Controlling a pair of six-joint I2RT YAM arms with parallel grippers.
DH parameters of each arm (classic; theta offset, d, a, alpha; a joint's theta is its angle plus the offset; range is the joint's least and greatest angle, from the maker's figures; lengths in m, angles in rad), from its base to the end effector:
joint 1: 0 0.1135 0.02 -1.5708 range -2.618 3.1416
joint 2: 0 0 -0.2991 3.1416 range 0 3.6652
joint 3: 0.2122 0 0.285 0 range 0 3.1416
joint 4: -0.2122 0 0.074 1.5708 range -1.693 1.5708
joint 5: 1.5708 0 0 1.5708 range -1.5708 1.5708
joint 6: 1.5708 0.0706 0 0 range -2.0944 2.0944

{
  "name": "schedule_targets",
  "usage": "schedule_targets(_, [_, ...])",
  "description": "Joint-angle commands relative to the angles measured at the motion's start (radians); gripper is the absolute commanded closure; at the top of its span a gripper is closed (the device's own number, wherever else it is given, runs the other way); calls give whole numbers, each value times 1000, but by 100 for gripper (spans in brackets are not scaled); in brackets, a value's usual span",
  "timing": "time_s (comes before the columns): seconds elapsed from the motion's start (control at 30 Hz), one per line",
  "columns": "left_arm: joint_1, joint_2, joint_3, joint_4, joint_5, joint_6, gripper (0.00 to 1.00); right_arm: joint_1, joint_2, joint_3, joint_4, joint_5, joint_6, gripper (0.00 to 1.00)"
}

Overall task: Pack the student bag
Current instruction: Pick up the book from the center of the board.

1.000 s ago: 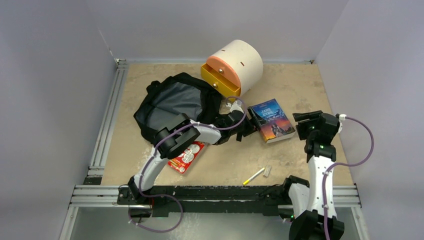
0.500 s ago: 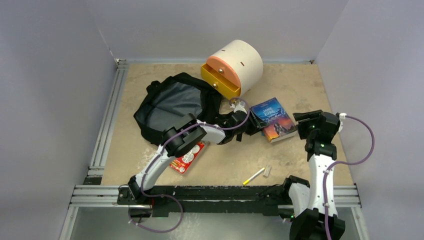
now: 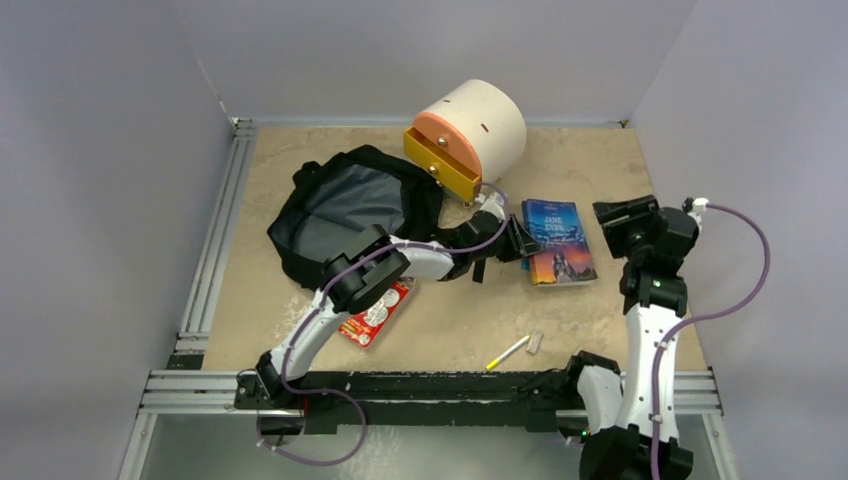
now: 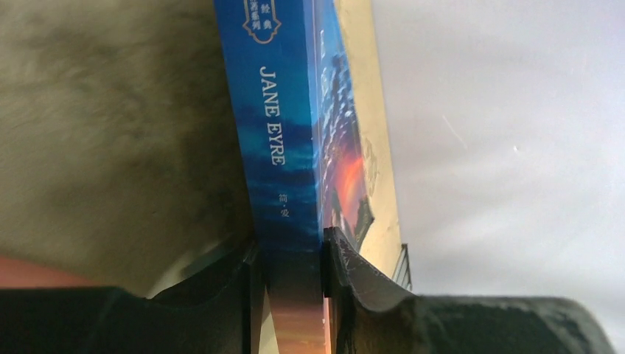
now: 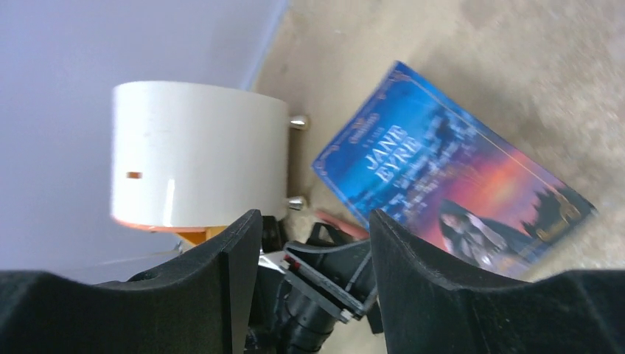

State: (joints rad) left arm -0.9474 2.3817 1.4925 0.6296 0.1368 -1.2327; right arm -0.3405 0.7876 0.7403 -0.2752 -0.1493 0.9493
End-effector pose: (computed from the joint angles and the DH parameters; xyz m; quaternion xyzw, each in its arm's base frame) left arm 0.3413 -0.4912 0.1040 -0.0712 0.7887 -0.5643 0.2332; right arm 0.2170 -0.0657 0.3267 0.4516 0.6729 0.2324 0.5378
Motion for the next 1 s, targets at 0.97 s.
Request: schedule_targets(0.97, [218, -941, 52, -736, 273, 864, 100, 328, 251, 680, 182, -455, -519, 35])
